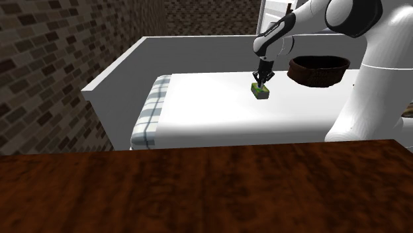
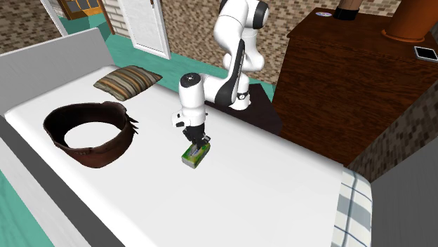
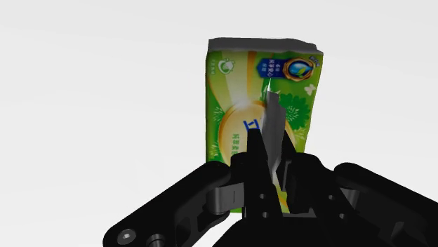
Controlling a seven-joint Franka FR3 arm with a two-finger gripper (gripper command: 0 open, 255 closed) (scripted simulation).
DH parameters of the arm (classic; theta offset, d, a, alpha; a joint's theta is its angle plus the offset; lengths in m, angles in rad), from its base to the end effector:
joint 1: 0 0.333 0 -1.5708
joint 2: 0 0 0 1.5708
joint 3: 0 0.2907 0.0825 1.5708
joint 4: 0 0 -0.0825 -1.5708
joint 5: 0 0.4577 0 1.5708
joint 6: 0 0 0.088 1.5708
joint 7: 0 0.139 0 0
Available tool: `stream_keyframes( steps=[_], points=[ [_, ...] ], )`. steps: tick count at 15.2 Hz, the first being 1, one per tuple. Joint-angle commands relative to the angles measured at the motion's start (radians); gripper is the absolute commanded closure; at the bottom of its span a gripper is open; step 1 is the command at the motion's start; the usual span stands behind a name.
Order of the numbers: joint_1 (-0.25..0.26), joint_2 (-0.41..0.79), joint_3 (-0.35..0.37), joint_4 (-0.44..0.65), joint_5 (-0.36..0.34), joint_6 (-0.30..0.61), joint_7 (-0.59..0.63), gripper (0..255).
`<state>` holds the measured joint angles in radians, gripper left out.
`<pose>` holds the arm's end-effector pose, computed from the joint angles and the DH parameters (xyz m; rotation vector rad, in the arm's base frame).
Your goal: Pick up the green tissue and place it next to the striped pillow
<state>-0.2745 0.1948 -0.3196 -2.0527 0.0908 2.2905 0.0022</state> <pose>0.5324 -0.3562 0.2511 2.9708 -0.9962 0.0856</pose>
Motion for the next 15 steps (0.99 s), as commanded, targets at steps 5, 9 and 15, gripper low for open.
stream_keyframes(
  steps=[5,9,15],
  points=[
    [0.003,-0.035,-0.004,0.028,-0.017,-0.060,0.012,255],
    [0.006,-0.059,-0.006,0.054,-0.029,-0.109,0.020,255],
    [0.008,-0.090,-0.008,0.099,-0.043,-0.184,0.030,255]
  ],
)
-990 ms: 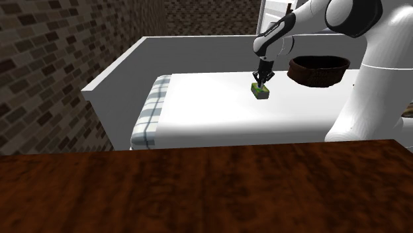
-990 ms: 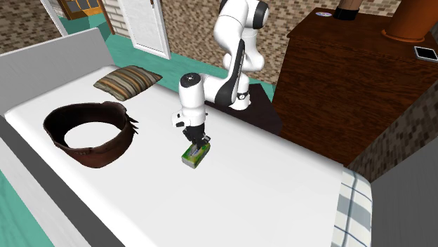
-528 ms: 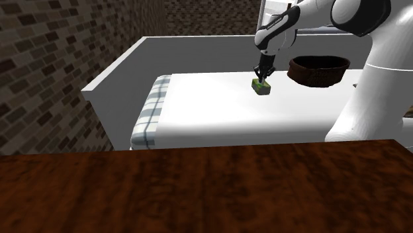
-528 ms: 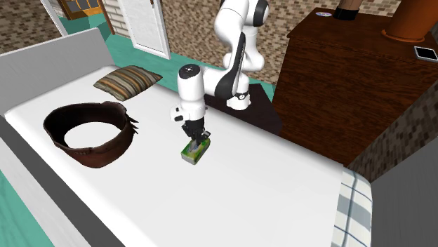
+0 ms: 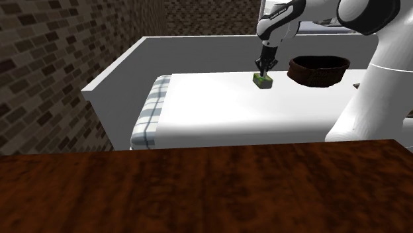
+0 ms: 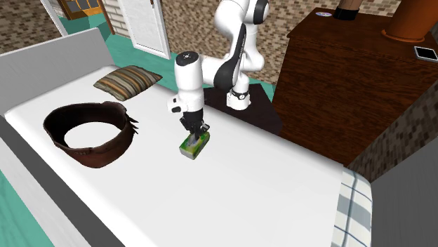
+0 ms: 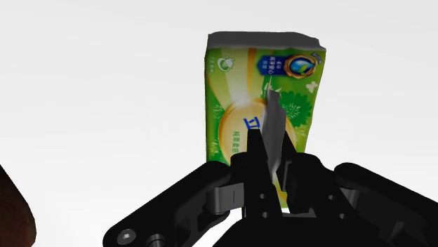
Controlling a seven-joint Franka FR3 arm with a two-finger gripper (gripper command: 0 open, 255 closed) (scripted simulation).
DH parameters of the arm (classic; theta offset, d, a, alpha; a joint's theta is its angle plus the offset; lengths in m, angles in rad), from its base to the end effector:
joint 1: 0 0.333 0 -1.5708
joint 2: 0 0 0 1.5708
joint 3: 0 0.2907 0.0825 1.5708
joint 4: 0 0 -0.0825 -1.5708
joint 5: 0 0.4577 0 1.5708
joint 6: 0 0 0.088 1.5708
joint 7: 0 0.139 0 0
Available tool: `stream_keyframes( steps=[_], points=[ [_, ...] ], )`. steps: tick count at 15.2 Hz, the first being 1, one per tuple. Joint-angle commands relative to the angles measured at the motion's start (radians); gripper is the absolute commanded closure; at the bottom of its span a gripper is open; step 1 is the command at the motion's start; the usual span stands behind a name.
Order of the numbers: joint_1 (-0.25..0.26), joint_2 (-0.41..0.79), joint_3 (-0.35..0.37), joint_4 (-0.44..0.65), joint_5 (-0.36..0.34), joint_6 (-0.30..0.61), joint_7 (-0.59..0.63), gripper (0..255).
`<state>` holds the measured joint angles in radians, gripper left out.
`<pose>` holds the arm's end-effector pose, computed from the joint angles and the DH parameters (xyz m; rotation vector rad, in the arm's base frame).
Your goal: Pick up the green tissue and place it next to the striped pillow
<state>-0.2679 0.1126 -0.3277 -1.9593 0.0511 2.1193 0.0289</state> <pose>0.5411 -0.3606 0.3342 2.9707 -0.9962 0.0845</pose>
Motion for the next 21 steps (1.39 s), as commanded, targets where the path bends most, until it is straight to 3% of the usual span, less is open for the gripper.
stream_keyframes(
  steps=[1,21],
  points=[
    [0.001,-0.012,0.000,0.014,-0.005,-0.026,0.005,255],
    [0.003,-0.057,-0.002,0.233,-0.025,-0.286,0.019,255]
  ],
)
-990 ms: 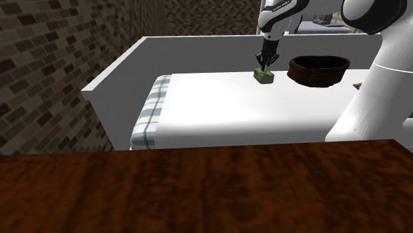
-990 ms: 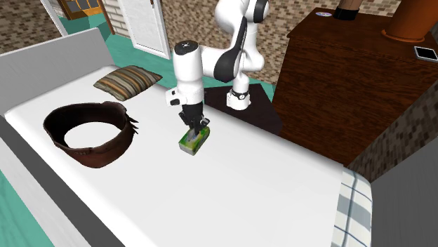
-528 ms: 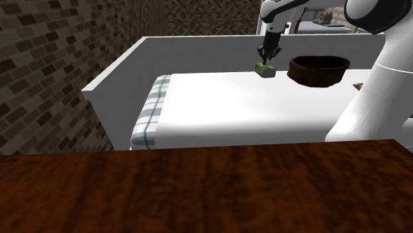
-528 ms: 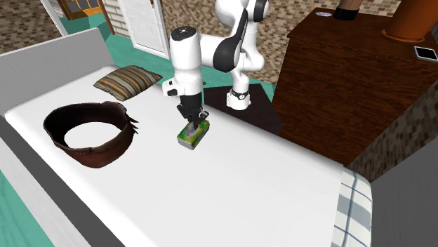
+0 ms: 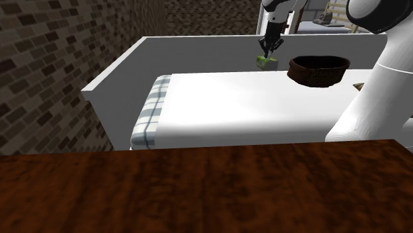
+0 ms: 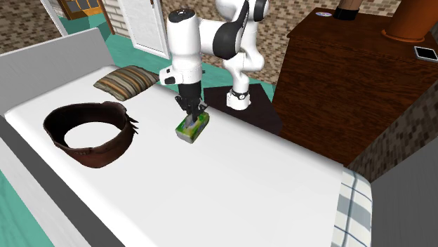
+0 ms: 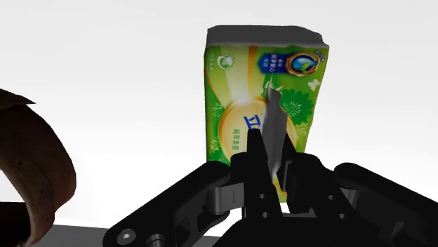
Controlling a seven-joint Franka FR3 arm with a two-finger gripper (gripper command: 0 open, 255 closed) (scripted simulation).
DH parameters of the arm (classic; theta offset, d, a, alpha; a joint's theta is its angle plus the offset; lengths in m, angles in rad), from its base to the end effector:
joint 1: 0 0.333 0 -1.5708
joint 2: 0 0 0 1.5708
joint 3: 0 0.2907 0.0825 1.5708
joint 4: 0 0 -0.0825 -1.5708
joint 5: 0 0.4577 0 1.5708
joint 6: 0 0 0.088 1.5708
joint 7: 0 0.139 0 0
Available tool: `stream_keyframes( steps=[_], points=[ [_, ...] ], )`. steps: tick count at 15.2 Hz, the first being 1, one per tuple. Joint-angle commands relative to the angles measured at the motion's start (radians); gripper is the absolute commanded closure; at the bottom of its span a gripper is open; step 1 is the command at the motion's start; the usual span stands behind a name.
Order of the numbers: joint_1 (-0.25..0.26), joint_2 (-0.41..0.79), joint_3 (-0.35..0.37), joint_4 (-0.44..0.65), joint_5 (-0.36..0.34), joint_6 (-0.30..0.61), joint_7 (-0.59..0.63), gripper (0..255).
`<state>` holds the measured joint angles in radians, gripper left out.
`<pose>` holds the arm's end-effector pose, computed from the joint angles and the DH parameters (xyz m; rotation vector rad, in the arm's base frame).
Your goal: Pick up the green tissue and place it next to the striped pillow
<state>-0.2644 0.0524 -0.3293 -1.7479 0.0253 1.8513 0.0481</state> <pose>0.5472 -0.3630 0.4627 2.9706 -0.9964 0.0845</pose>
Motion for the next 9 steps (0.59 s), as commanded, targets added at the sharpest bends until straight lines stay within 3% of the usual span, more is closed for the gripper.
stream_keyframes(
  steps=[1,9],
  points=[
    [0.000,0.004,0.000,0.035,0.001,-0.031,0.000,255],
    [-0.064,-0.117,-0.065,-0.101,-0.036,-0.010,-0.121,255]
  ],
)
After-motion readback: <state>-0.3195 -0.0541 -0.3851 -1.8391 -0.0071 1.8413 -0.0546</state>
